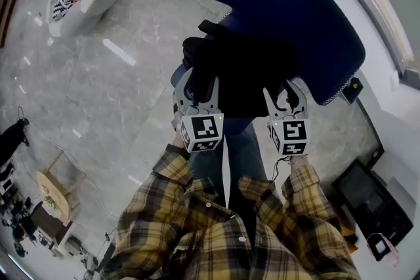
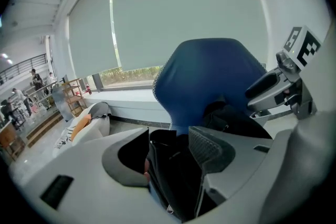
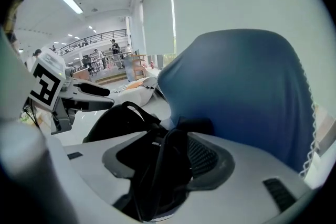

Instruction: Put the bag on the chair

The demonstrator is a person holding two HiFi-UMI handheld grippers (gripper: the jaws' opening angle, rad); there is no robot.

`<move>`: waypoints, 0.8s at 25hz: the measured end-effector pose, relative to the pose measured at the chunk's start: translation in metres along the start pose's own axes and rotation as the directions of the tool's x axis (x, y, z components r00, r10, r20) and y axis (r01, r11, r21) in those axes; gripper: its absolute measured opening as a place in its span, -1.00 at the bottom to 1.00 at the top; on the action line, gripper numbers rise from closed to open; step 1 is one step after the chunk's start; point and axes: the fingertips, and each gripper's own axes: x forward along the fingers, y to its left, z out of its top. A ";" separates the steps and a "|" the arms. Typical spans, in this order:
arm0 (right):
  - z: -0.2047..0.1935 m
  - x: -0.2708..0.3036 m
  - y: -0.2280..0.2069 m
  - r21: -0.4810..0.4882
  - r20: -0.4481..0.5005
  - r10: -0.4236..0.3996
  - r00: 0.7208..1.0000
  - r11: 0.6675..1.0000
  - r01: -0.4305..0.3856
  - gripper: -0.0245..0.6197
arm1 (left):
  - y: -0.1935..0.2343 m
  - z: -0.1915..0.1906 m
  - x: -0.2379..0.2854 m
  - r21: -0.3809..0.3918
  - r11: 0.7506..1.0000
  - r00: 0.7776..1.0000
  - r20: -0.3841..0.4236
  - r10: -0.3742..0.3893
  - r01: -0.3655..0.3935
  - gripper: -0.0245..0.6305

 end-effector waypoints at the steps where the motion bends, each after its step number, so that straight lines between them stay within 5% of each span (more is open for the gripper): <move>1: 0.007 -0.002 0.001 0.004 0.010 0.001 1.000 1.000 -0.001 -0.20 | 0.000 0.008 -0.003 0.001 1.000 1.000 0.011 -0.002 0.002 -0.20; 11: 0.103 -0.063 0.001 0.016 0.191 -0.020 0.981 1.000 0.017 -0.20 | 0.000 0.097 -0.040 -0.007 1.000 0.987 0.157 0.018 -0.018 -0.21; 20: 0.211 -0.151 0.004 0.014 0.395 -0.056 0.917 0.998 0.055 -0.29 | 0.021 0.201 -0.106 -0.075 0.997 0.947 0.319 0.042 -0.019 -0.21</move>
